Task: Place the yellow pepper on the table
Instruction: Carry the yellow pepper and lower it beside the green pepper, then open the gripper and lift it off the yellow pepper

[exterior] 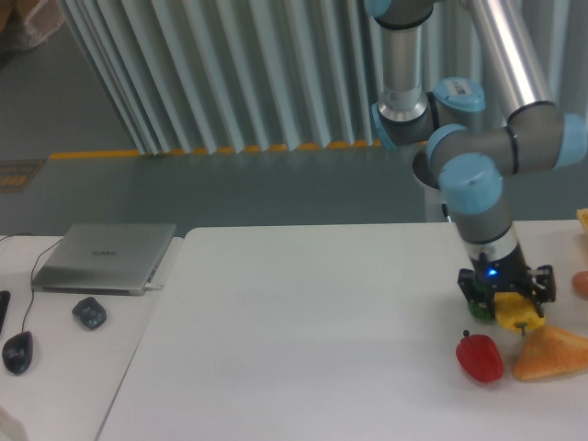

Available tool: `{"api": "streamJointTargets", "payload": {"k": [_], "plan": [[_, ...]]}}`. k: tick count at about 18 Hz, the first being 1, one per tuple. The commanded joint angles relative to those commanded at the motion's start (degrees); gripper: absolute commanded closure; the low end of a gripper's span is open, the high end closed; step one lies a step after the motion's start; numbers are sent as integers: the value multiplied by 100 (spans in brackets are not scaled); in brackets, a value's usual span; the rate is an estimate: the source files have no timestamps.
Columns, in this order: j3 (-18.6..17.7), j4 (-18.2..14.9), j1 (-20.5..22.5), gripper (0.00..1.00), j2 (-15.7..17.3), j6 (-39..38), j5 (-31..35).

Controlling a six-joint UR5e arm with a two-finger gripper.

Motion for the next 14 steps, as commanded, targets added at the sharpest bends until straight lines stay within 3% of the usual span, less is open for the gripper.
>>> {"api": "streamJointTargets", "payload": {"k": [1,2,3,8,12,14], "plan": [[35,0,0,48,-35,0,9],[44,0,0,18,-35,17,9],[61,9,0,0,-35,26,17],[412,-17,9,0,-18,70,-52],[772,-17,44,0,79,201,-483],[1132,-79,140,0,70,683,-894]]}}
